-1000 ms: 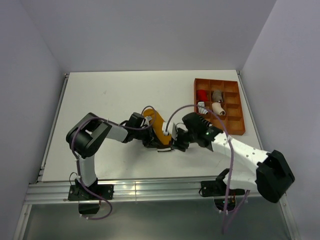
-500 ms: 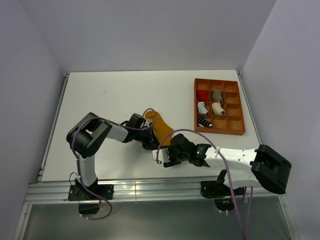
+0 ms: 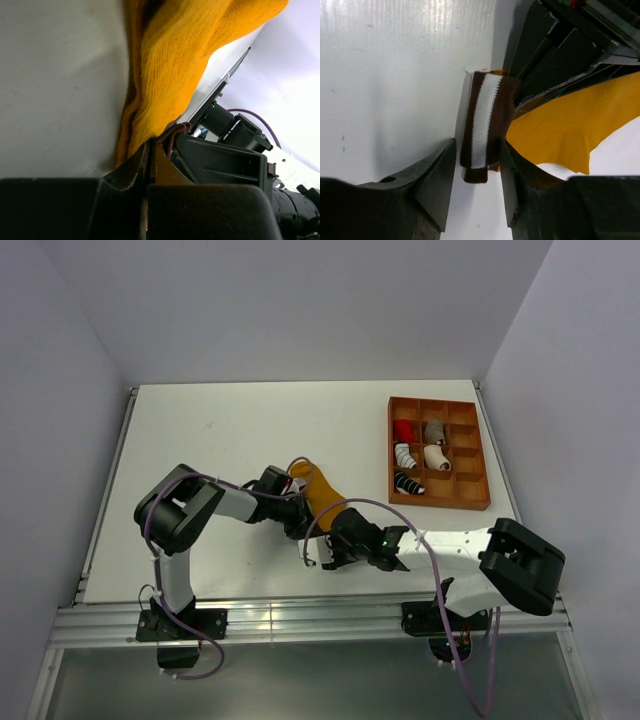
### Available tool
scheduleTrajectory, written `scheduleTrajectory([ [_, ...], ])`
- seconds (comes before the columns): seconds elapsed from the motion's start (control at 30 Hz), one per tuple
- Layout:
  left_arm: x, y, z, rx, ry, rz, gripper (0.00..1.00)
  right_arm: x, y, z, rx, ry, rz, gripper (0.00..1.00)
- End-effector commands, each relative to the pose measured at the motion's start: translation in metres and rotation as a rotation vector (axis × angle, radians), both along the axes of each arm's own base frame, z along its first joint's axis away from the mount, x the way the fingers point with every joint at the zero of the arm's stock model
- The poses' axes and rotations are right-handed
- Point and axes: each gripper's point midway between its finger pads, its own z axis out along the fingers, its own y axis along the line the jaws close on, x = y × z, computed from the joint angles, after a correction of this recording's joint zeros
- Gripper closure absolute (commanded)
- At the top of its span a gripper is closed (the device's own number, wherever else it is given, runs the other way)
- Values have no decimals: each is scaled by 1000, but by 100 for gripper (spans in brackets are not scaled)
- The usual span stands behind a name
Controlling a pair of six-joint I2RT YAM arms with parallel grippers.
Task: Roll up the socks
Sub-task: Roll the sock at the center of the board.
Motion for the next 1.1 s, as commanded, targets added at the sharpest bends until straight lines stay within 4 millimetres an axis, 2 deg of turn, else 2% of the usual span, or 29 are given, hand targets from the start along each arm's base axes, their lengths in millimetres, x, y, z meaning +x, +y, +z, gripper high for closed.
scheduleTrajectory([
  [0.0,-45,47,-69,299,140,-19,100,9,10,8,-7,-25,-4,54],
  [0.1,-45,46,-65,285,139,-26,100,9,9,0,-50,5,-16,62],
  [0.17,-44,43,-60,270,133,-32,100,7,10,-2,-63,37,-27,74],
  [0.27,-39,41,-53,260,102,-31,100,6,6,2,-61,91,-47,82],
  [0.37,-33,39,-46,237,73,-16,98,0,2,7,-52,203,-51,83],
  [0.4,-30,39,-44,237,60,-13,98,-7,5,10,-34,264,-28,83],
  [0.43,-26,38,-42,231,39,-11,97,-6,10,18,-18,295,-18,82],
  [0.47,-24,38,-43,242,25,-6,97,-9,-1,12,-54,370,-39,82],
  [0.53,-16,38,-41,249,-16,0,96,-18,1,21,-55,495,-12,82],
  [0.57,-12,40,-43,269,-36,16,96,-15,-3,22,-56,536,-27,82],
  [0.6,-8,41,-40,274,-69,23,95,-21,-2,18,-60,607,-12,82],
  [0.83,31,48,-14,308,-347,92,88,-23,-10,17,-108,833,-36,82],
  [1.0,45,57,3,330,-462,141,84,-23,-11,20,-95,960,-33,83],
  [1.07,49,63,4,354,-487,167,83,-22,-13,20,-105,1015,-48,82],
])
